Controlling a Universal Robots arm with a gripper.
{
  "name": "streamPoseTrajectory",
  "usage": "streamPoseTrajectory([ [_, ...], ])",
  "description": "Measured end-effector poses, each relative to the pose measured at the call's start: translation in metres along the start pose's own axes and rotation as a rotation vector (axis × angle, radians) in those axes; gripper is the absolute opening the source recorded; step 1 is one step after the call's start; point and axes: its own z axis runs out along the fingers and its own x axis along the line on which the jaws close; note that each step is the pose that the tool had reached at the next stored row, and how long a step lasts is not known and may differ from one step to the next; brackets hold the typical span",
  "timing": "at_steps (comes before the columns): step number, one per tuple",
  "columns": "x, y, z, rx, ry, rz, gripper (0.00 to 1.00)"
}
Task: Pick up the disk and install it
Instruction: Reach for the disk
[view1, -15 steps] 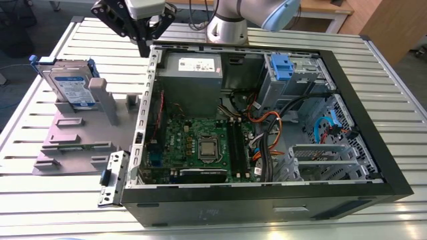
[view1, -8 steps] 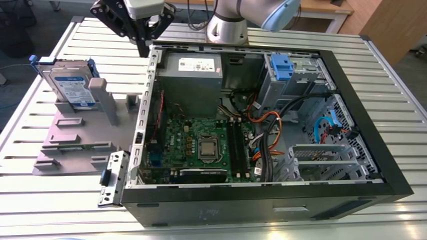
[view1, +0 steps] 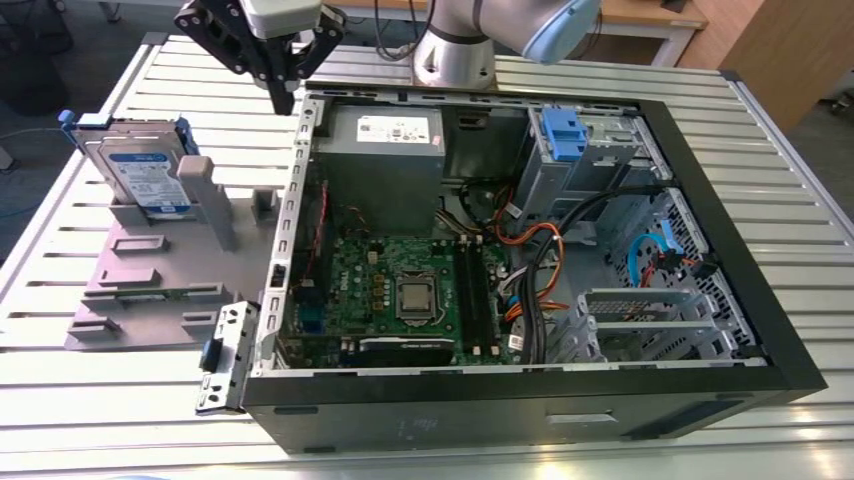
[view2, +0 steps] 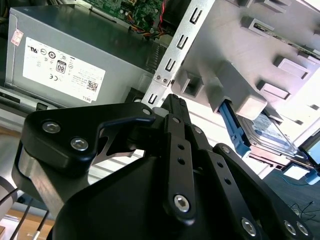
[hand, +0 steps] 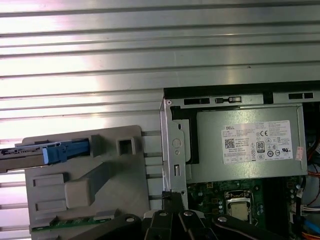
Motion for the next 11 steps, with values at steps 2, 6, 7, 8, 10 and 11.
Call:
streamPoseTrajectory([
  [2,0.0004,0.0,0.0,0.0,0.0,0.0,0.11],
  [6,0.0012,-0.0001,0.0001,-0.0001,0.0,0.0,0.11],
  [7,0.0015,-0.0001,0.0001,-0.0001,0.0,0.0,0.11],
  [8,0.0016,-0.0001,0.0001,0.0,0.0,0.0,0.11],
  [10,0.0048,-0.0004,0.0006,0.0,0.0,0.0,0.11],
  [11,0.005,-0.0004,0.0006,0.0001,0.0,0.0,0.11],
])
